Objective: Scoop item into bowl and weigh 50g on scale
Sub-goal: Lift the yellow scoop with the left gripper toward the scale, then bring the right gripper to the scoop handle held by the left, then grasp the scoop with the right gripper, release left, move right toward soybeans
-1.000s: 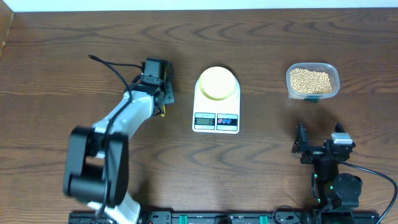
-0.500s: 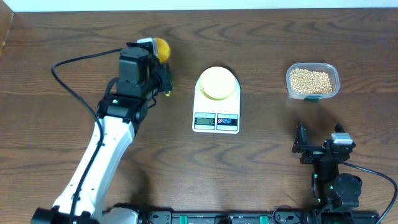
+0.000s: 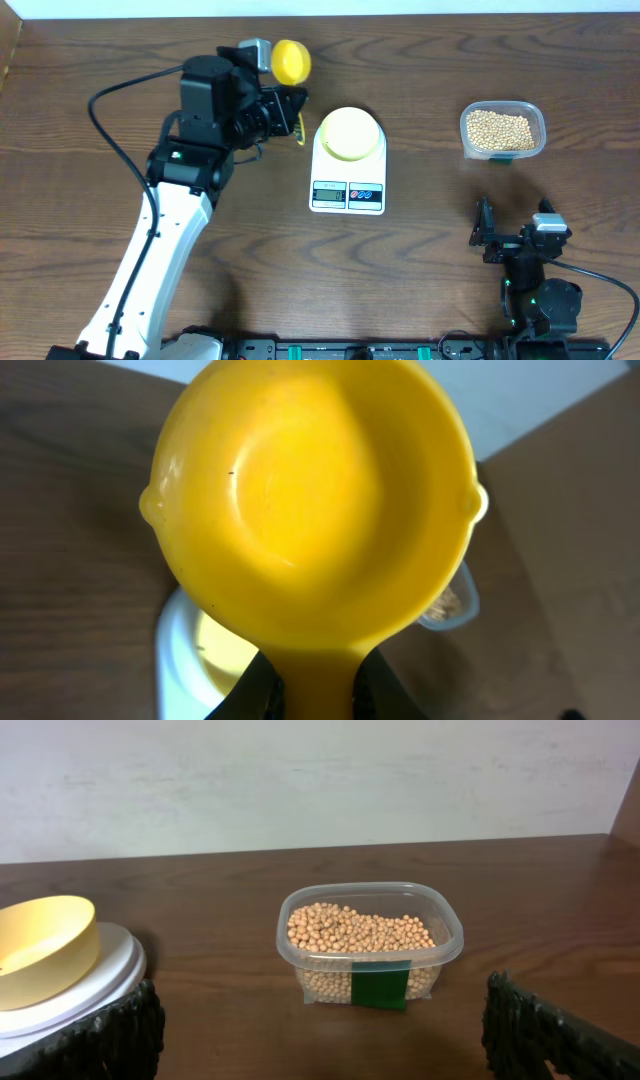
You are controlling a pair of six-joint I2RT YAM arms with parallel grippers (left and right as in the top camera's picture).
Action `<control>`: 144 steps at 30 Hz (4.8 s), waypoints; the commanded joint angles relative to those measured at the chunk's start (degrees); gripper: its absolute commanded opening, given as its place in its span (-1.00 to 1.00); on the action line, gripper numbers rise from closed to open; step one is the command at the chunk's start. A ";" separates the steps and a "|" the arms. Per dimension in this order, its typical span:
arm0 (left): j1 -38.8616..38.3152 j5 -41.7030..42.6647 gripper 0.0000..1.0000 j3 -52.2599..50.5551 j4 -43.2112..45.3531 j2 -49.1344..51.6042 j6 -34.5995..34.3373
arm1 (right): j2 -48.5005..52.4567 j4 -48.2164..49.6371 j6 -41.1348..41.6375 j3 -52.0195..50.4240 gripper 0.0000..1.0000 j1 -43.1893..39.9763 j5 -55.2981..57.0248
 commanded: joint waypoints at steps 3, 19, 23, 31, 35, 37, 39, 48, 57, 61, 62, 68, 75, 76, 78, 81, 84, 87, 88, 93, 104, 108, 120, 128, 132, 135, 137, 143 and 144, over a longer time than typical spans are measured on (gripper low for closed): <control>-4.83 2.73 -0.85 1.20 0.31 2.12 -1.77 | -0.26 -0.22 0.55 -0.04 0.99 -0.20 0.07; -14.36 16.17 -0.85 1.20 15.50 11.45 -4.94 | -0.26 4.02 1.05 0.61 0.99 -0.20 -12.33; -14.64 15.61 -0.85 1.20 20.50 11.45 -13.00 | 1.07 4.42 2.51 6.27 0.99 -0.20 -12.44; -14.64 15.32 -0.85 1.20 28.55 11.45 -19.63 | 19.28 1.70 1.36 27.30 0.99 -0.20 -16.63; -14.62 12.57 -0.85 1.20 32.54 11.43 -23.69 | 30.80 -4.09 1.36 37.77 0.99 -0.20 -21.24; -14.58 10.47 -0.85 1.20 34.45 11.43 -28.22 | 36.89 -9.77 0.57 44.59 0.99 -0.20 -23.02; -14.58 8.83 -0.85 1.20 36.15 11.43 -32.65 | 42.21 -16.31 -1.16 51.63 0.99 -0.20 -24.74; -14.64 5.20 -0.84 1.20 34.45 11.43 -42.29 | 61.44 -42.21 -5.42 79.08 0.99 -0.17 -26.80; -14.62 3.23 -0.85 1.09 23.93 11.45 -42.27 | 66.01 -40.26 -4.44 79.19 0.95 0.46 -43.65; -14.58 3.26 -0.85 1.09 22.60 11.45 -44.04 | 68.63 -40.37 -5.03 78.68 0.61 4.90 -44.74; -14.51 3.26 -0.84 1.09 22.58 11.45 -46.53 | 69.40 -40.41 -5.03 78.55 0.55 6.10 -44.54; -13.29 3.26 -0.85 1.09 22.99 11.45 -60.15 | 72.89 -40.65 -2.86 78.53 0.46 9.53 -41.46; -12.04 3.26 -0.84 1.09 22.99 11.45 -76.08 | 75.95 -37.86 -0.28 78.53 0.54 13.20 -41.16; -12.04 3.23 -0.85 1.09 22.97 11.45 -76.08 | 76.22 -37.24 0.50 78.53 0.53 13.75 -40.79; -12.07 2.82 -0.84 1.09 22.97 11.45 -76.08 | 76.89 -35.71 2.89 78.53 0.53 15.34 -37.59; -12.04 2.78 -0.85 1.09 22.97 11.45 -76.11 | 77.72 -34.38 6.10 78.53 0.53 18.14 -30.08; -11.93 2.21 -0.85 1.09 22.99 11.45 -76.13 | 78.66 -33.42 9.66 78.53 0.50 21.70 -20.52; -11.93 2.38 -0.85 1.09 23.02 11.45 -76.15 | 79.43 -33.22 14.45 78.53 0.47 24.04 -11.54; -11.93 2.89 -0.85 1.09 23.04 11.45 -76.15 | 79.65 -33.16 15.61 78.53 0.47 24.48 -9.31; -11.96 5.97 -0.84 1.09 23.80 11.45 -76.15 | 81.13 -30.99 17.77 78.53 0.37 25.33 -5.51; -11.96 8.09 -0.84 1.09 24.68 11.45 -75.03 | 82.93 -26.38 18.60 78.53 -0.17 26.08 -6.01; -11.96 8.07 -0.85 1.09 24.68 11.45 -75.03 | 82.93 -26.16 18.60 78.53 -0.19 27.19 -5.99; -11.96 8.07 -0.85 1.09 24.57 11.45 -75.01 | 82.93 -23.71 18.58 78.53 -0.98 27.58 -5.75; -11.72 4.09 -0.76 1.09 19.69 11.45 -61.40 | 82.90 -22.18 14.93 78.55 -0.98 27.15 -5.53; -11.41 3.72 -0.54 1.11 19.98 11.45 -45.62 | 82.31 -21.94 15.13 78.77 -0.98 25.64 -6.36; -10.67 4.63 -0.35 1.11 19.93 11.43 -29.42 | 81.31 -22.49 15.13 79.10 -0.98 23.91 -7.34; -9.90 4.83 -0.36 1.11 18.97 11.43 -23.67 | 80.67 -22.49 15.13 79.14 -0.98 22.51 -8.00; -6.91 5.92 0.19 1.11 18.18 11.45 -21.49 | 79.36 -22.16 15.15 79.14 -0.98 17.59 -15.13; -6.25 7.06 0.21 1.11 18.21 11.45 -19.82 | 79.25 -22.29 15.17 79.14 -0.98 16.59 -16.22</control>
